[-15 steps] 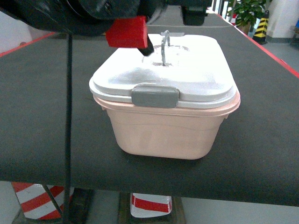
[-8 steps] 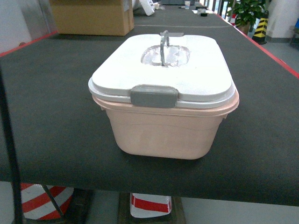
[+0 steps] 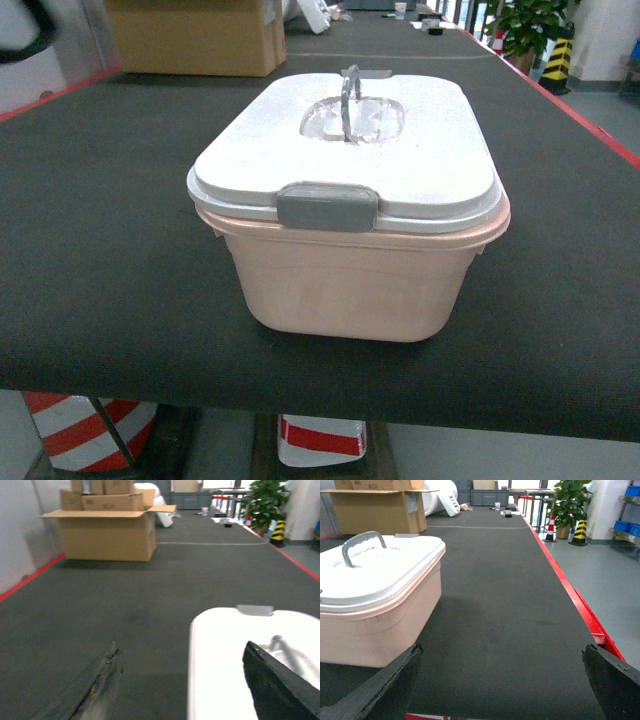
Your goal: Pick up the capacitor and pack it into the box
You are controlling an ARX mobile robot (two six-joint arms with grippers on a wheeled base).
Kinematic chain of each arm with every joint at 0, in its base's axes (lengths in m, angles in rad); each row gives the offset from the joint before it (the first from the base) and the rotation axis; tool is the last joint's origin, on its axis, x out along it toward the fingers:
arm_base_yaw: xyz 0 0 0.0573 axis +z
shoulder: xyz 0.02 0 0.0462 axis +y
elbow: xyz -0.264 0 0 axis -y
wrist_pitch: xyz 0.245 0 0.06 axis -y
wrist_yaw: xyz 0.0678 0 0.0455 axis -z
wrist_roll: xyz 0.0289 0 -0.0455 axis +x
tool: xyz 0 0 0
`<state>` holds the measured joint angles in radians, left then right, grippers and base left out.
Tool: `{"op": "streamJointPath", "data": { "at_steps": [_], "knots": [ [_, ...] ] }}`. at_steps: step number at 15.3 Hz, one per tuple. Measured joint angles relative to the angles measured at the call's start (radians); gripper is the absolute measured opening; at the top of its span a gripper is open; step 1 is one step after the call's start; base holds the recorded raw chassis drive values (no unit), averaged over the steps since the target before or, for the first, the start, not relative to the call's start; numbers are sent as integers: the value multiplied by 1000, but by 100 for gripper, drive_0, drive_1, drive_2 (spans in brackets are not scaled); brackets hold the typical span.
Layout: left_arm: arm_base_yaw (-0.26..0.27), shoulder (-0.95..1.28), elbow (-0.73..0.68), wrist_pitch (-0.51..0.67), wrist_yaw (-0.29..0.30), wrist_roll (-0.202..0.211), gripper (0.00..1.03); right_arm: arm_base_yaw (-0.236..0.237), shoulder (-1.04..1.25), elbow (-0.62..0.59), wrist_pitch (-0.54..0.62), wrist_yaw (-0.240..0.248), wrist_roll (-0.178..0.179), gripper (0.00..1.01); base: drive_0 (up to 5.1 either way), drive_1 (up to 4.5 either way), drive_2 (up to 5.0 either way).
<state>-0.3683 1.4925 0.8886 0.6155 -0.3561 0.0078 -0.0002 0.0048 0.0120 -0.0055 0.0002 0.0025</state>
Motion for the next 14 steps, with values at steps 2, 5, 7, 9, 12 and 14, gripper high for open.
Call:
{"op": "streamJointPath", "data": {
  "at_steps": [2,5,7,9,12,14],
  "knots": [
    [90,-151,-221,93,48,-4,44,0,0,0,0,0,0,98,0,0,0],
    [151,-285,-456,151,146,-3,7,0,0,0,0,0,0,98,0,0,0],
    [204,-381,-562,166,178,-7,2,0,0,0,0,0,0,98,0,0,0],
    [230,-458,-640,164,220,-7,2,0,0,0,0,0,0,98,0,0,0],
    [278,-595,-737,123,257,-7,2,0,0,0,0,0,0,98,0,0,0],
    [337,-680,-780,77,341,-6,2,0,0,0,0,0,0,98,0,0,0]
  ]
}}
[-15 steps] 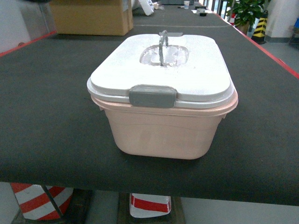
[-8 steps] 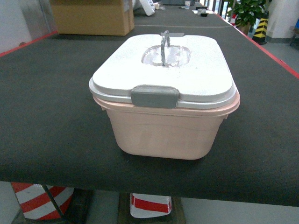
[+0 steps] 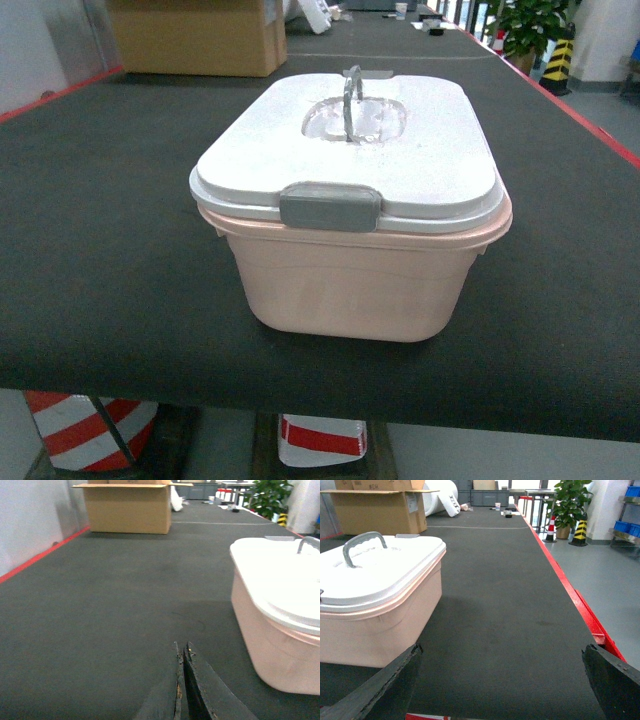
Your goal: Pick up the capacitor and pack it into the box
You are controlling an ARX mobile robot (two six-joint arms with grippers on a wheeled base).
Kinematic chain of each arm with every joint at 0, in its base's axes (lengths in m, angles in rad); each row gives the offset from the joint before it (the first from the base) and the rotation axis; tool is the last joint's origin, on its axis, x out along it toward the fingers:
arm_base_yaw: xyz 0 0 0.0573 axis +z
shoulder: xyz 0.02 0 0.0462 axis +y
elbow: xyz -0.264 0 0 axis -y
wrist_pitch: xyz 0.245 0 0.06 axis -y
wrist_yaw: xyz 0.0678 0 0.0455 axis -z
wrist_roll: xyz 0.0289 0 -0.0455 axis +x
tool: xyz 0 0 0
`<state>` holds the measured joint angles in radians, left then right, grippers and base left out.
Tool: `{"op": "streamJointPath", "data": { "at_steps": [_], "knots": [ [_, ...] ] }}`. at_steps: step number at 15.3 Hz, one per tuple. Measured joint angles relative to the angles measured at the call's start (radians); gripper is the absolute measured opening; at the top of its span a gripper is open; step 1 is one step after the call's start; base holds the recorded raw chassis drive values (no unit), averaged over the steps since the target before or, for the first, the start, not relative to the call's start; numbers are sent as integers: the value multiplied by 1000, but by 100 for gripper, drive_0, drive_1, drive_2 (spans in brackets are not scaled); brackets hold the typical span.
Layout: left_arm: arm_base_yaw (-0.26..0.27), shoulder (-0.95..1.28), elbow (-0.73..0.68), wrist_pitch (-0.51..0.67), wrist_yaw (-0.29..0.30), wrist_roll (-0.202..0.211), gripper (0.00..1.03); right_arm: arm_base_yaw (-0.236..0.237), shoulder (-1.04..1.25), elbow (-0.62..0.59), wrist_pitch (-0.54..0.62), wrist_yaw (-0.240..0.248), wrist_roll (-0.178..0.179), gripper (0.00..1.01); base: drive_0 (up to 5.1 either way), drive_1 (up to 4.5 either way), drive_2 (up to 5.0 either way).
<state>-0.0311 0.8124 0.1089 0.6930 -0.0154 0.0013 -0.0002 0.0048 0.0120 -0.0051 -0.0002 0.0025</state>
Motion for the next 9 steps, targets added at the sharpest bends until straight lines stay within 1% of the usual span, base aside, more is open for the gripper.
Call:
{"op": "streamJointPath", "data": {
  "at_steps": [1,4,5,6,9],
  "knots": [
    [33,-42,-17,-25,2,-1,2,0,0,0,0,1,0,98,0,0,0],
    [30,-165,-57,-111,15,-1,2,0,0,0,0,0,0,98,0,0,0],
    [30,-174,-87,-53,15,-1,2,0,0,0,0,0,0,98,0,0,0],
    [30,-206,-95,-110,14,-1,2,0,0,0,0,0,0,98,0,0,0],
    [30,-344,-95,-226,14,-1,2,0,0,0,0,0,0,98,0,0,0]
  ]
}}
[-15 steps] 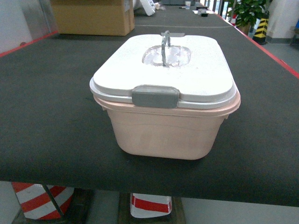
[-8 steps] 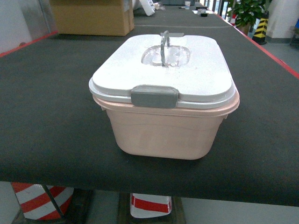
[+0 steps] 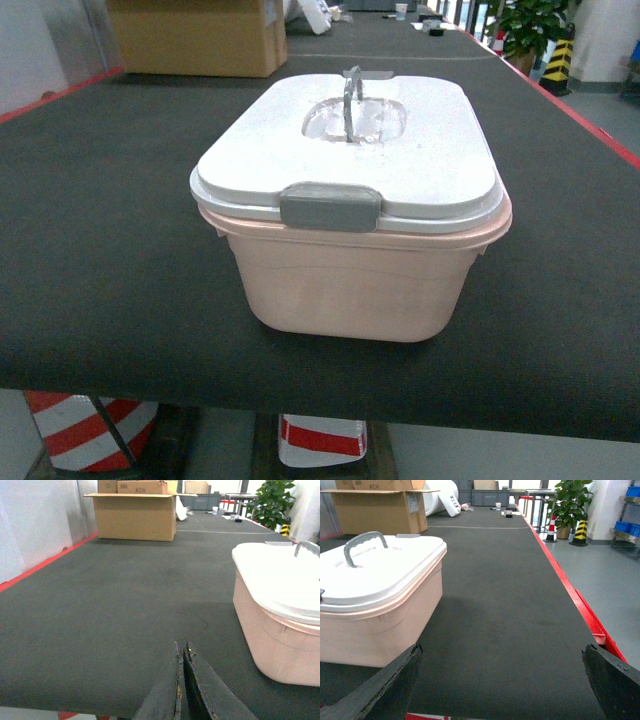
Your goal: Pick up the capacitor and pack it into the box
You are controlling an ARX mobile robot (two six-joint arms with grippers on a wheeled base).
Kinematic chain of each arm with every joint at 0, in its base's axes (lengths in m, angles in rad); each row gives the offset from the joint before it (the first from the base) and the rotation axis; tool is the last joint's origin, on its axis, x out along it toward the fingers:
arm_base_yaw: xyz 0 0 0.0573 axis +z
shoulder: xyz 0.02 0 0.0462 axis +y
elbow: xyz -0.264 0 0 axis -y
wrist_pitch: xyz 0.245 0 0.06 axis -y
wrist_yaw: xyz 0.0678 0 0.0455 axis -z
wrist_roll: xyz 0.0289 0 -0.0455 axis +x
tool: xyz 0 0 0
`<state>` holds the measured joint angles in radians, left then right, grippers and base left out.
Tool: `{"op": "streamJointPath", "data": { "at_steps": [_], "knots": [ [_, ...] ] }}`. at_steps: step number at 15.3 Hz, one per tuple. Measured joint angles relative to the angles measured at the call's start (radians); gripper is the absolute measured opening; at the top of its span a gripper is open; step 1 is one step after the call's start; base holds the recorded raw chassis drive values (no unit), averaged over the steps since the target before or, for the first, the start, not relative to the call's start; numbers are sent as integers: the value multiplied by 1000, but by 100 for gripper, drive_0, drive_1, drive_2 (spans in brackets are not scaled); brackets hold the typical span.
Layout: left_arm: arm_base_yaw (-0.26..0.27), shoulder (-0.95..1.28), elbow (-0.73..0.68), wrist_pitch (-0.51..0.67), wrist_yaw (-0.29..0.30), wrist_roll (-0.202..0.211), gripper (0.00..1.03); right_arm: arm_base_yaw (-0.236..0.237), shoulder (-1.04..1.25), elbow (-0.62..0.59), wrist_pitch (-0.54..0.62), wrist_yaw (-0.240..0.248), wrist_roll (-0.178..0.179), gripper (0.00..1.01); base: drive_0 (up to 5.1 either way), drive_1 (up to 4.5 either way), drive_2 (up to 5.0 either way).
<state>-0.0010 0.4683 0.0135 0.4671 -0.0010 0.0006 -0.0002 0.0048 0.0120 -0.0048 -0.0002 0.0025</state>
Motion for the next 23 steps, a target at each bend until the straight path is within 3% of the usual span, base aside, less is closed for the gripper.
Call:
{"op": "streamJointPath", "data": {
  "at_steps": [7,13,14,15,19,23],
  "knots": [
    [0,-213,0,-211,0,0,2,0,0,0,0,0,0,98,0,0,0],
    [0,-298,0,-295,0,0,2,0,0,0,0,0,0,98,0,0,0],
    [0,-386,1,-435,1,0,2,0,0,0,-1,0,0,98,0,0,0],
    [0,-455,1,-475,-1,0,2,0,0,0,0,0,0,98,0,0,0],
    [0,-457,1,-472,1,0,3,0,0,0,0,0,0,98,0,0,0],
    [0,-457,0,-471,1,0,40,0,0,0,0,0,0,98,0,0,0]
  ]
}}
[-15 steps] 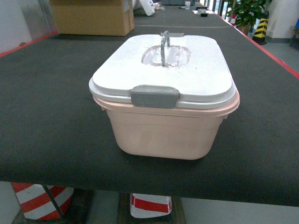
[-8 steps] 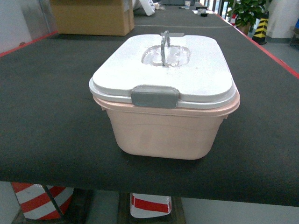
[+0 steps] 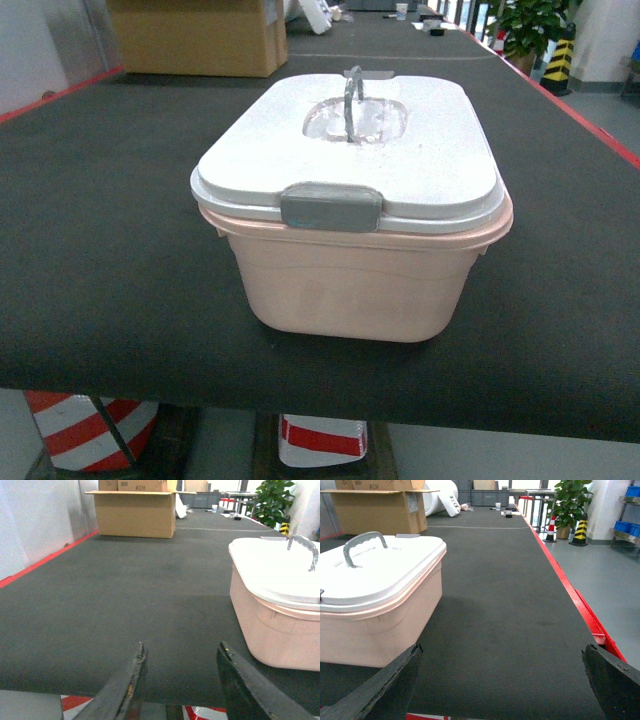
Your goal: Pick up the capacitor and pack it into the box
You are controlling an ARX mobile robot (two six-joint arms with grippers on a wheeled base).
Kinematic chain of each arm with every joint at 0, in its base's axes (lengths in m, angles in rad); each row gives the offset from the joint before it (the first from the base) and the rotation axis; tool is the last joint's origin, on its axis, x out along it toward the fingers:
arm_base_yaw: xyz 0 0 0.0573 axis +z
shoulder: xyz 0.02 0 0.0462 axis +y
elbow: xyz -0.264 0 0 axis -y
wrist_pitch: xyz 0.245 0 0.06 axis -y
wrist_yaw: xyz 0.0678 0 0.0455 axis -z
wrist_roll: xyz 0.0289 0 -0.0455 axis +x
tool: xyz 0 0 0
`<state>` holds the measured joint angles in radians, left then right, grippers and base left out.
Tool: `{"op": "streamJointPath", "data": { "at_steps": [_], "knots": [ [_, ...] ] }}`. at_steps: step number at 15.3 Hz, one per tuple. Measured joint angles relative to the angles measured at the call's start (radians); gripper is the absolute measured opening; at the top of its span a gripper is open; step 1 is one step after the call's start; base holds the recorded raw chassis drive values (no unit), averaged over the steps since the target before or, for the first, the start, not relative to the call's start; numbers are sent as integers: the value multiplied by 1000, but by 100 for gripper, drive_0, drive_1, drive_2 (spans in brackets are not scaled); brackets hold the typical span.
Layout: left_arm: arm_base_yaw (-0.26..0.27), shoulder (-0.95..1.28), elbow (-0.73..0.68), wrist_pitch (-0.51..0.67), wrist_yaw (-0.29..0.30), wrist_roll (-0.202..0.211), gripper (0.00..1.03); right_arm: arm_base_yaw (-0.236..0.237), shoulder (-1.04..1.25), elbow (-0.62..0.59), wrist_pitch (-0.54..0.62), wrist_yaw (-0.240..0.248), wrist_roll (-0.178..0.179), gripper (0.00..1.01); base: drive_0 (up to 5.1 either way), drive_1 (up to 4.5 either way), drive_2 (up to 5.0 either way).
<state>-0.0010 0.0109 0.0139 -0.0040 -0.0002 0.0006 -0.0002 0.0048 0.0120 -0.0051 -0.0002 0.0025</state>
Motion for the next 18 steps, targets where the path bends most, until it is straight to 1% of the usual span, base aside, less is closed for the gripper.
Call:
{"op": "streamJointPath", "data": {
  "at_steps": [2,3,4,5,18],
  "knots": [
    [0,0,0,0,0,0,69,0,0,0,0,0,0,98,0,0,0],
    [0,0,0,0,0,0,78,0,0,0,0,0,0,98,0,0,0],
    [0,0,0,0,0,0,100,0,0,0,0,0,0,98,0,0,0],
    [0,0,0,0,0,0,97,0,0,0,0,0,0,98,0,0,0],
    [0,0,0,0,0,0,98,0,0,0,0,0,0,98,0,0,0]
  ]
}}
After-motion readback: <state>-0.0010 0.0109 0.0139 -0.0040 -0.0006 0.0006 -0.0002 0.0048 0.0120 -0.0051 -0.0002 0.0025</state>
